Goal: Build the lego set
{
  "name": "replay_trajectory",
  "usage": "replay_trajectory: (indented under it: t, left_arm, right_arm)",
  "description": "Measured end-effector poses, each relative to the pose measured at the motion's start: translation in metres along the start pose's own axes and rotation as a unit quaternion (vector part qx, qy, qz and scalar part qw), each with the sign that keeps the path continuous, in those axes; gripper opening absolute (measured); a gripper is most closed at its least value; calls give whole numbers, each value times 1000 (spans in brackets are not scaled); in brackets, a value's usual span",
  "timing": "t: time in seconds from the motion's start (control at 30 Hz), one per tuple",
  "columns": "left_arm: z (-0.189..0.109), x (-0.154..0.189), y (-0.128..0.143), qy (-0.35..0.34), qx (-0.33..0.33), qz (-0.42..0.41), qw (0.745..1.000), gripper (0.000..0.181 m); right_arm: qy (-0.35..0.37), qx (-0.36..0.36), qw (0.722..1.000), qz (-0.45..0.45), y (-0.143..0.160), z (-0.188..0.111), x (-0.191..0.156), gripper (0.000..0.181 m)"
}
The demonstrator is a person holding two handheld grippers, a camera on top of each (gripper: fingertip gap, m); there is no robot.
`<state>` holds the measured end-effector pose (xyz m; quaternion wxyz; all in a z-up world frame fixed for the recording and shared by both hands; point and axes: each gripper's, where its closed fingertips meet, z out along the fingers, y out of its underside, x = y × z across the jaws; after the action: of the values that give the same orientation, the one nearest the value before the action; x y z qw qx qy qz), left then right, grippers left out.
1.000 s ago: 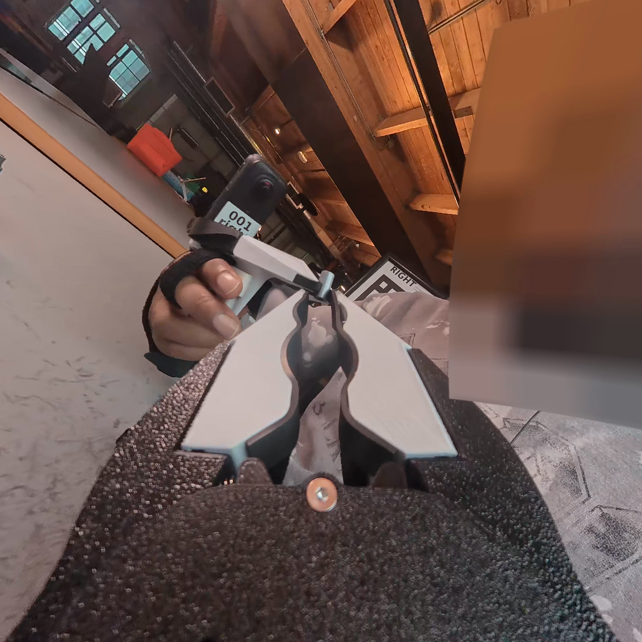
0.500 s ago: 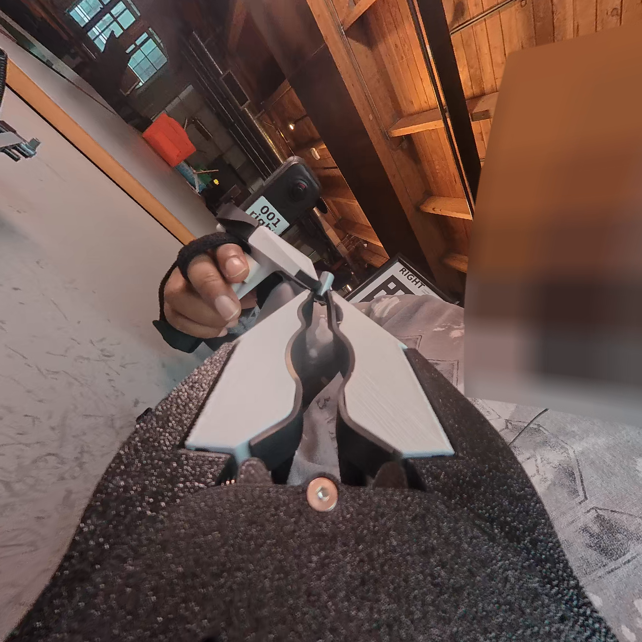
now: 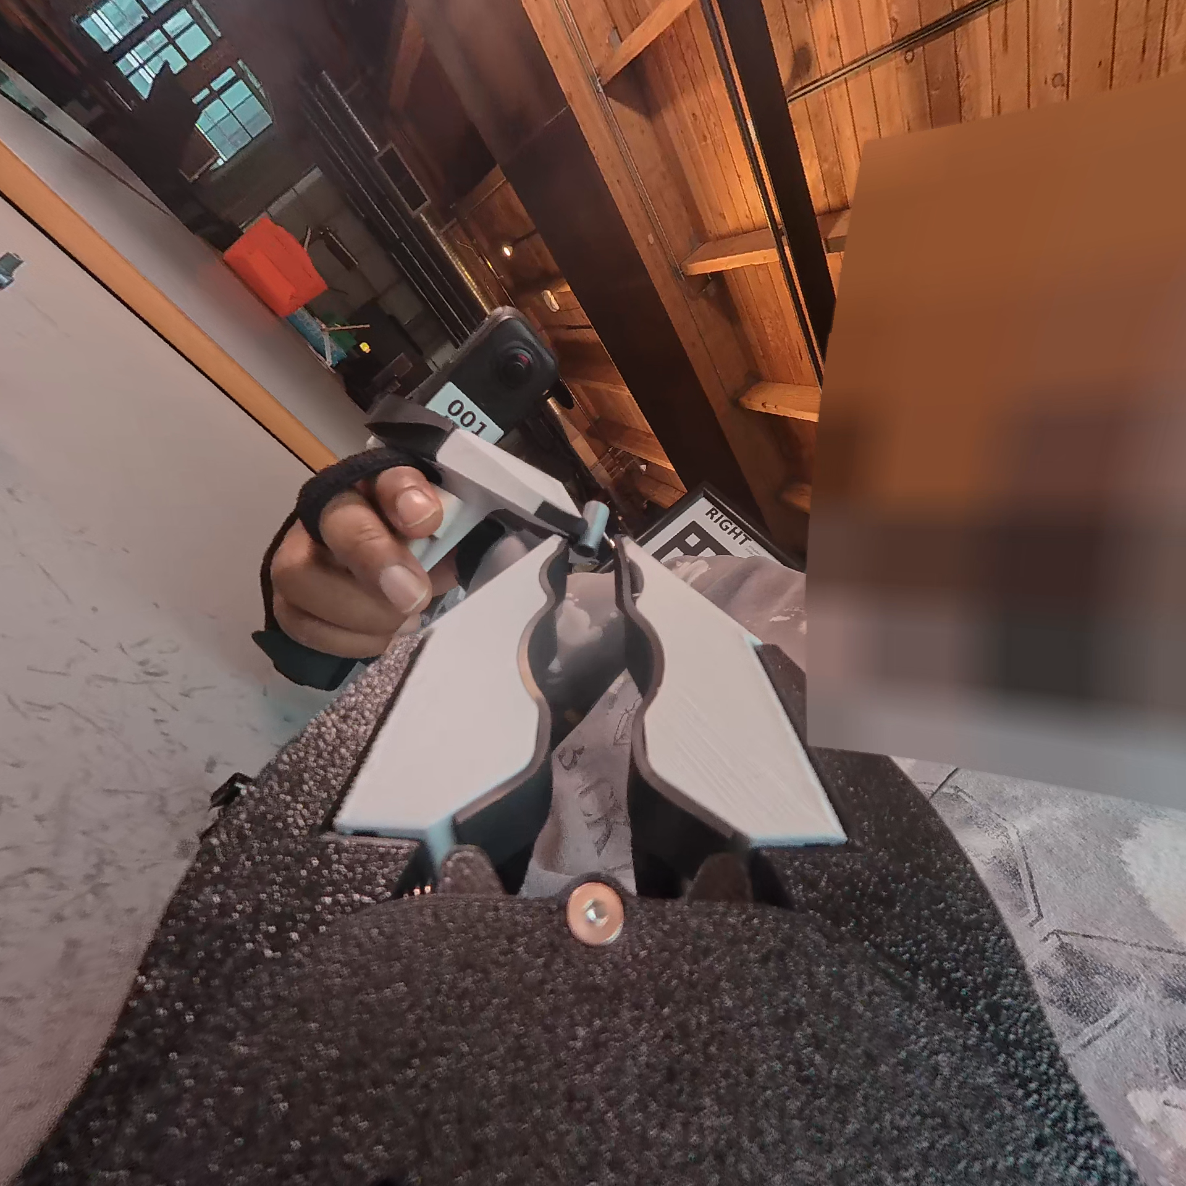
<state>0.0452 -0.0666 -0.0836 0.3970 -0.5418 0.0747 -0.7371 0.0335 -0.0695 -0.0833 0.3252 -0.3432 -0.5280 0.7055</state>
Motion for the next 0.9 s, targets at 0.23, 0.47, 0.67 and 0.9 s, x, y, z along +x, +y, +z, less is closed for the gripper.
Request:
replay_trajectory:
  t: [0.23,0.47,0.67,0.9]
  left_arm:
    - [0,3,1,11,-4,-2,1000,12]
    - [-3,-6,0,-22,-12,7,1000,9]
    - [-4,-14,4,-49,-28,13,998,8]
    - [-6,-17,0,-67,-17,30,997,8]
  right_arm:
    - [1,2,1000,-7,-1,1,-2,8]
    - [21,-40,998,-37,7,-3,5,8]
    - [22,-82,995,-61,15,-8,6,9]
    - [33,-69,997,-31,14,-9,12,7]
